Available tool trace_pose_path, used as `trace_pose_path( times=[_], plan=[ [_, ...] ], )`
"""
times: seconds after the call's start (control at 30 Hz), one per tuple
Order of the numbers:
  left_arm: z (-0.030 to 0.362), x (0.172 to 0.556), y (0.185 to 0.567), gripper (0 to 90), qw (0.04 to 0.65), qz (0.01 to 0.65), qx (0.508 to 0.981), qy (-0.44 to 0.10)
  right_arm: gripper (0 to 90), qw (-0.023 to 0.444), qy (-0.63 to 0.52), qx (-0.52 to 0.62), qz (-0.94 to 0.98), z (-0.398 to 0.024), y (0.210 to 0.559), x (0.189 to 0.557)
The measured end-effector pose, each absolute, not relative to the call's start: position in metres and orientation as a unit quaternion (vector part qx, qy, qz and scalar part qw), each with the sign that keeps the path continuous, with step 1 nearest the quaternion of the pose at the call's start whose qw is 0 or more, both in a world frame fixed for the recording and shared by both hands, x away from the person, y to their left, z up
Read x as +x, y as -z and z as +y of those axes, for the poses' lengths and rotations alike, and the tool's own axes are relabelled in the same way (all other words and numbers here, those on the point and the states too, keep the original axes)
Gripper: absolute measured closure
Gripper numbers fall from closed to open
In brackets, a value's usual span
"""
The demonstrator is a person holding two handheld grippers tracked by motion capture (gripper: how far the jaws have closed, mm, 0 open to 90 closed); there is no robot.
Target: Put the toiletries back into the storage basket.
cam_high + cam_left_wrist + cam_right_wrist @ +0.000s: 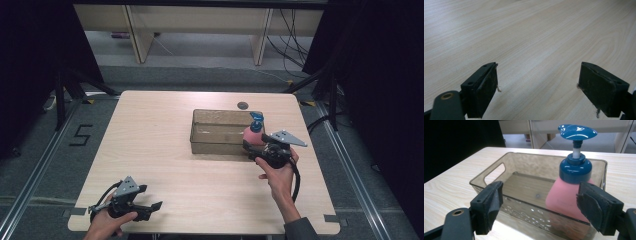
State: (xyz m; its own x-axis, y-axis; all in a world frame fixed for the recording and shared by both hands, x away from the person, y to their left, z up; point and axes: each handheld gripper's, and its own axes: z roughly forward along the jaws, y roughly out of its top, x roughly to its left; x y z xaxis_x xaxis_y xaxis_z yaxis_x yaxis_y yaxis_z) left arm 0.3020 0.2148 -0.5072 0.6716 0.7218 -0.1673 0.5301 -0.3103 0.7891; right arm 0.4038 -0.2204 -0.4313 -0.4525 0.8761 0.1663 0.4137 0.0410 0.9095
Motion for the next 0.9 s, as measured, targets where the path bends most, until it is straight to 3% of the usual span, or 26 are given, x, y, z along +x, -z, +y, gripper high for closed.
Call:
trace_pose_path(
  times=[0.9],
  plan=[
    [0.212, 0.304, 0.506, 15.2, 0.429, 0.390, 0.807, -0.110, 21.4, 0.195, -0.524, 0.469, 0.684, -0.215, 0.438, 0.389]
  ],
)
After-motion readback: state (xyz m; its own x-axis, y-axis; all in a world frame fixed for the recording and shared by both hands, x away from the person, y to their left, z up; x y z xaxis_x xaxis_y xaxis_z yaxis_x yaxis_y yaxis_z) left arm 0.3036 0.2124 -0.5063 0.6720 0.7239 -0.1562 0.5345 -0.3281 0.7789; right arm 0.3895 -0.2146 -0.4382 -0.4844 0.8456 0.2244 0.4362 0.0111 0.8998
